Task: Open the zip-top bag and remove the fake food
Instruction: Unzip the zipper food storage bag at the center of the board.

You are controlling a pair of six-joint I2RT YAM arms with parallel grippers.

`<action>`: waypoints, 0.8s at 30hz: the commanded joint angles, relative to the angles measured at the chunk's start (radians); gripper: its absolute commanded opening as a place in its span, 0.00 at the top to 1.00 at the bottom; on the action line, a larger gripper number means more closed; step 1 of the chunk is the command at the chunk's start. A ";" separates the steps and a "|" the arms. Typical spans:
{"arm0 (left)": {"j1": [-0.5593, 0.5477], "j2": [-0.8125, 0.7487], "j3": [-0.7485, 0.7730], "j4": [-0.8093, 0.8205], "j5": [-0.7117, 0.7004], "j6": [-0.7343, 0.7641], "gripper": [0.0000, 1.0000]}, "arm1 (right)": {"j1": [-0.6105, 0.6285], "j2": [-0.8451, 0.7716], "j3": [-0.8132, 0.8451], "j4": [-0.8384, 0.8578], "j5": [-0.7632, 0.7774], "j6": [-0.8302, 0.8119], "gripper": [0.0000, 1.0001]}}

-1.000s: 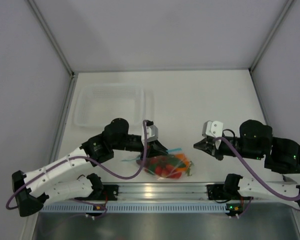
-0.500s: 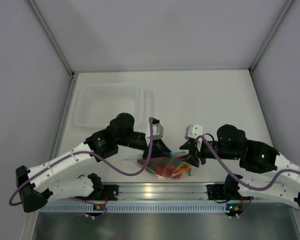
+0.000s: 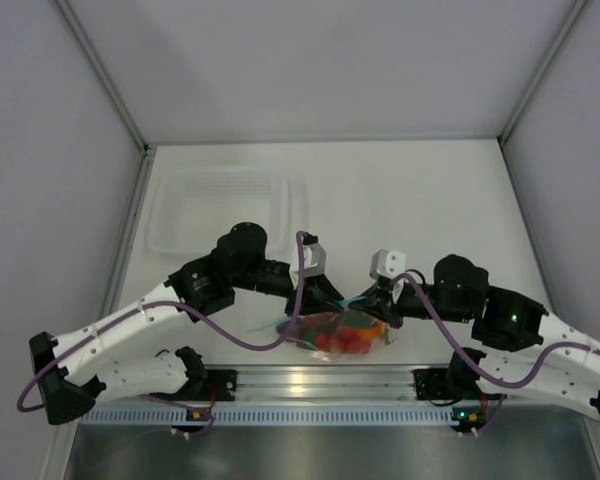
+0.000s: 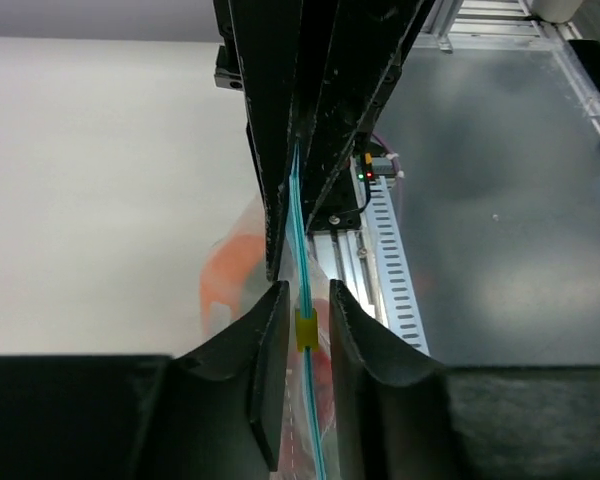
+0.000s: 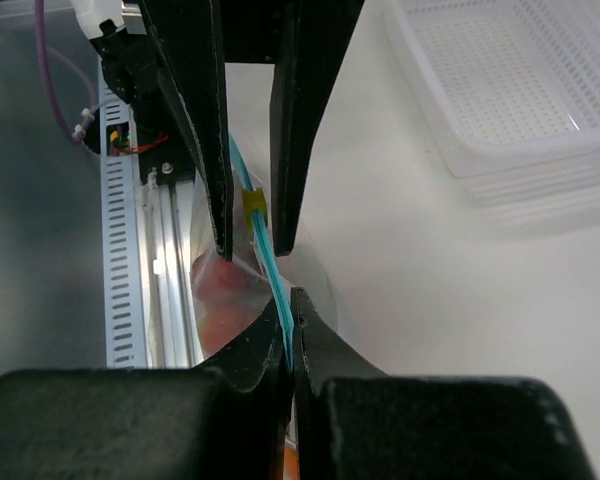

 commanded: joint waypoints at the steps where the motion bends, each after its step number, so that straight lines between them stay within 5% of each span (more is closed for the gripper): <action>1: 0.002 0.008 0.080 -0.002 -0.041 0.035 0.70 | -0.003 0.017 0.057 -0.002 0.029 -0.035 1.00; 4: 0.000 0.036 0.127 -0.065 -0.060 0.045 0.56 | -0.003 0.045 0.102 -0.068 0.041 -0.054 1.00; 24: 0.000 0.195 0.364 -0.460 -0.165 0.143 0.58 | -0.002 0.114 0.189 -0.203 0.096 -0.089 1.00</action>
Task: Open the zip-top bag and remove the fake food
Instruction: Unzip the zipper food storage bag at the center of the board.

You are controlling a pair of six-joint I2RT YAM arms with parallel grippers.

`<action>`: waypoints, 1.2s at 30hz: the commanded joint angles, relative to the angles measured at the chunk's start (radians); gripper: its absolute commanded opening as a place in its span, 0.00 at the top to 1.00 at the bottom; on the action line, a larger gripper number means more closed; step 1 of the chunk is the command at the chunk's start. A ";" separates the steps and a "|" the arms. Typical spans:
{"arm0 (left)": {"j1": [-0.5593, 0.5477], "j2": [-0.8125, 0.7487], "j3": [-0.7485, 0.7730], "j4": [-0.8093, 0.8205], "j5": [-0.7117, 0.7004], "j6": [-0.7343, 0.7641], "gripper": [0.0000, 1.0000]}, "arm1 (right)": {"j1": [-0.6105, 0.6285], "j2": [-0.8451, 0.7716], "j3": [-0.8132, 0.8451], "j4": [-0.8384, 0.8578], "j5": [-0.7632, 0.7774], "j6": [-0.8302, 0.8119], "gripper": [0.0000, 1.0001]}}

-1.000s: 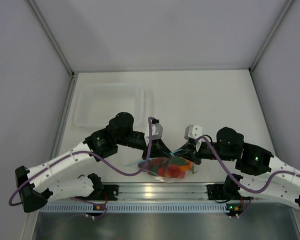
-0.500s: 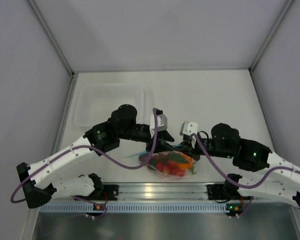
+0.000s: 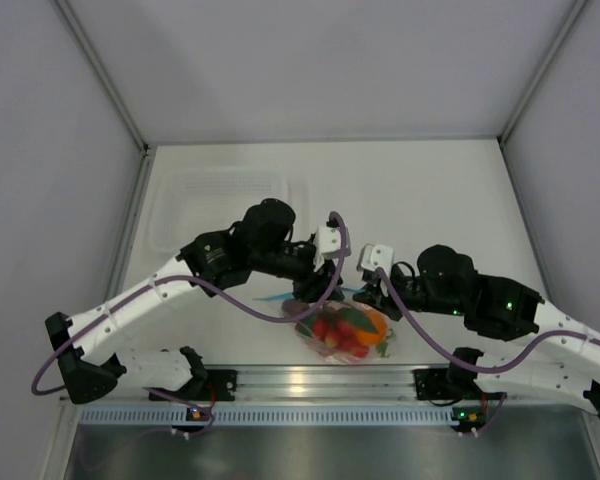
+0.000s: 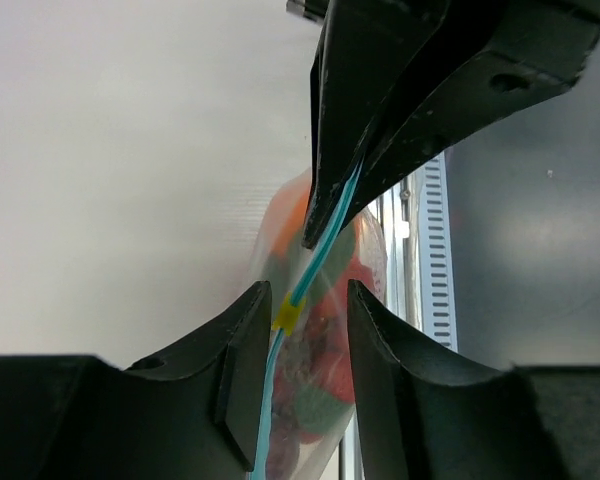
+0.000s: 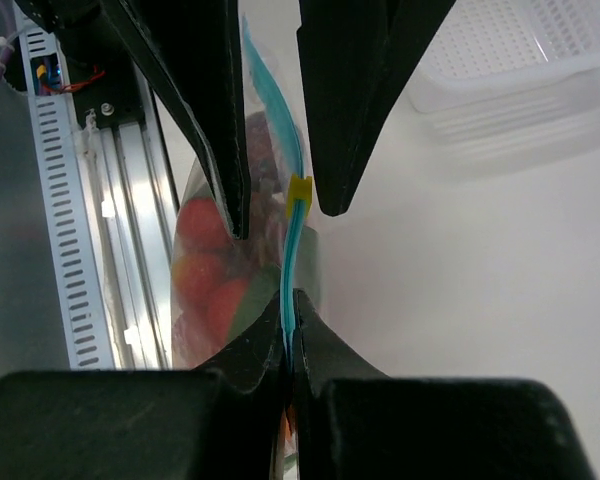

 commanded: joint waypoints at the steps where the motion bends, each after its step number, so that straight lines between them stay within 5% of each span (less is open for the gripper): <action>1: 0.002 0.032 0.053 -0.099 0.004 0.044 0.59 | -0.003 0.001 0.058 -0.014 -0.015 -0.019 1.00; 15: 0.000 0.044 0.101 -0.132 0.000 0.063 0.62 | -0.003 -0.017 0.035 -0.019 -0.018 -0.019 1.00; 26: 0.000 0.080 0.099 -0.133 0.004 0.055 0.79 | -0.003 -0.022 0.036 -0.011 -0.015 -0.022 1.00; 29: 0.000 0.074 0.098 -0.132 0.003 0.057 1.00 | -0.003 -0.033 0.035 -0.008 0.001 -0.022 1.00; 36: 0.002 0.069 0.121 -0.175 -0.008 0.087 1.00 | -0.003 -0.068 0.064 -0.051 0.041 -0.027 1.00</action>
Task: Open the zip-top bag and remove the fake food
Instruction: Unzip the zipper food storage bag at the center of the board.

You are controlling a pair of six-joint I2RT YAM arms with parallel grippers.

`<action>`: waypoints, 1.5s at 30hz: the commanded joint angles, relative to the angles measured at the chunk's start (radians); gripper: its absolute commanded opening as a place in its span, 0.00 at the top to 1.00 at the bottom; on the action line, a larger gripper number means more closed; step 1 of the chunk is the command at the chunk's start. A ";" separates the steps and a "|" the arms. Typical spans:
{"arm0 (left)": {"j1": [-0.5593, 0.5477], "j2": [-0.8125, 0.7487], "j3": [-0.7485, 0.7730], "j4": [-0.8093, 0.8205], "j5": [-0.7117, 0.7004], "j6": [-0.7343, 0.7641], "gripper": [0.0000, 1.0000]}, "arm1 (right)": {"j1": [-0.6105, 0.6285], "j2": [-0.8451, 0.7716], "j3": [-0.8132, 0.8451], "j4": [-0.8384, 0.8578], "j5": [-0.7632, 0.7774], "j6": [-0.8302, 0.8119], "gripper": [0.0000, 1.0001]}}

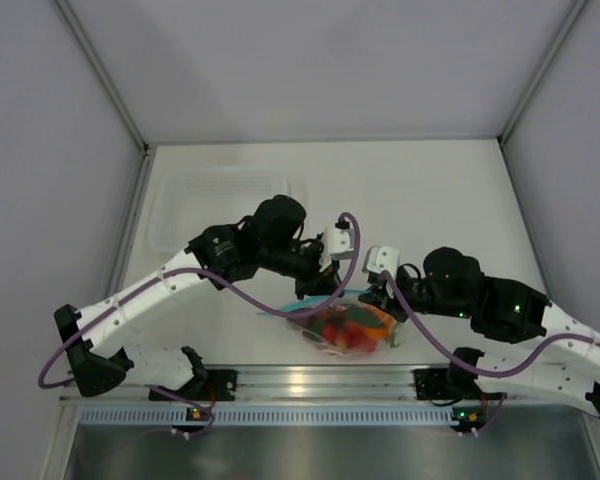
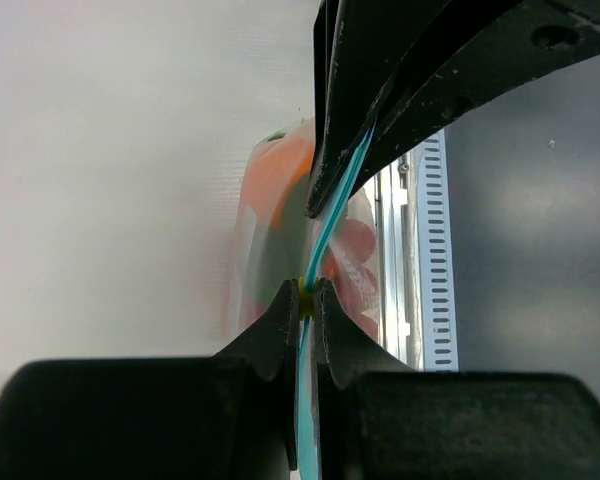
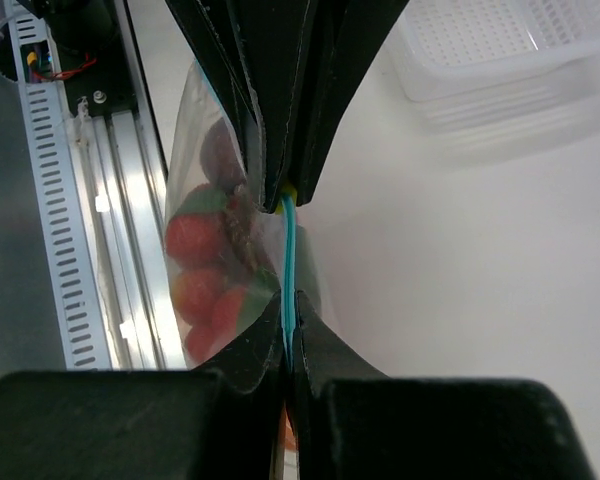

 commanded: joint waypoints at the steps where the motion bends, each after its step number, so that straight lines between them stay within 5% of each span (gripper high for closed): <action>1: 0.003 -0.010 0.049 -0.048 -0.008 0.042 1.00 | -0.003 -0.048 0.068 -0.014 0.032 -0.014 1.00; 27: 0.066 -0.063 -0.056 -0.113 -0.082 0.231 1.00 | -0.003 -0.229 0.301 -0.362 0.129 0.000 1.00; 45: 0.071 -0.163 -0.193 -0.054 -0.192 0.217 1.00 | -0.003 -0.249 0.304 -0.372 0.103 0.006 1.00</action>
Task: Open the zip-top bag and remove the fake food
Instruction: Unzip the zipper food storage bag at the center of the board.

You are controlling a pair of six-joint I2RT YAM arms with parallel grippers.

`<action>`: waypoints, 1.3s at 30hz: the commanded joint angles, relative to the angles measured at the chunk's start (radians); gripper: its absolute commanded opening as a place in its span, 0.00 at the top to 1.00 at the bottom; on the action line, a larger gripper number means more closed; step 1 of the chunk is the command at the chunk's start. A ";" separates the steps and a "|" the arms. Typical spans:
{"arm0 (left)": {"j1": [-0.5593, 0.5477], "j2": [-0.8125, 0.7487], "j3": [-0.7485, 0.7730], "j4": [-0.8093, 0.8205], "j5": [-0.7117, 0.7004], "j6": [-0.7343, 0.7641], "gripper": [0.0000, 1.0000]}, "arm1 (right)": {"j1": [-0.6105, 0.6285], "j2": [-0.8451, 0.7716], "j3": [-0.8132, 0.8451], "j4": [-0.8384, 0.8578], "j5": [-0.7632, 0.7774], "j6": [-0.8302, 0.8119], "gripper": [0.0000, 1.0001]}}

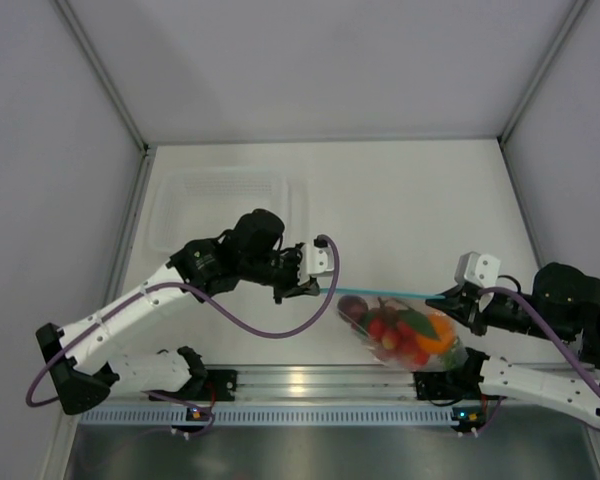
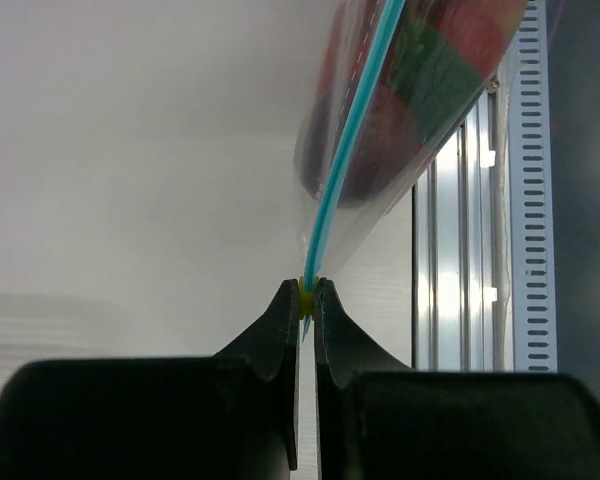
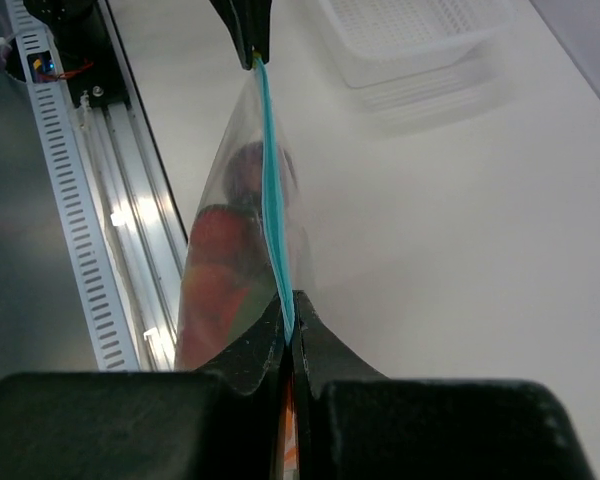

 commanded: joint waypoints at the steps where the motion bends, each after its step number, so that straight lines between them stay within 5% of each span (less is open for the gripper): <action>1: 0.016 -0.032 -0.027 -0.023 -0.101 0.004 1.00 | -0.003 -0.009 0.037 0.050 0.006 0.007 1.00; 4: 0.016 -0.042 -0.018 -0.017 -0.089 -0.017 0.85 | -0.003 -0.001 0.028 0.059 -0.023 0.012 1.00; 5: 0.016 -0.039 0.008 -0.018 -0.080 -0.031 0.72 | -0.003 0.006 0.019 0.062 -0.032 0.015 1.00; 7: 0.016 -0.022 0.033 -0.015 -0.052 -0.054 0.23 | -0.003 0.005 -0.018 0.099 -0.064 0.018 1.00; 11: 0.016 0.043 0.108 0.024 -0.029 -0.117 0.02 | -0.003 -0.024 -0.098 0.178 -0.099 0.028 1.00; 26: 0.013 0.066 0.037 0.321 0.093 -0.286 0.04 | -0.003 -0.029 -0.190 0.243 -0.139 0.027 1.00; 39: -0.023 0.122 -0.006 0.437 0.206 -0.376 0.26 | -0.003 -0.035 -0.172 0.264 -0.138 0.035 1.00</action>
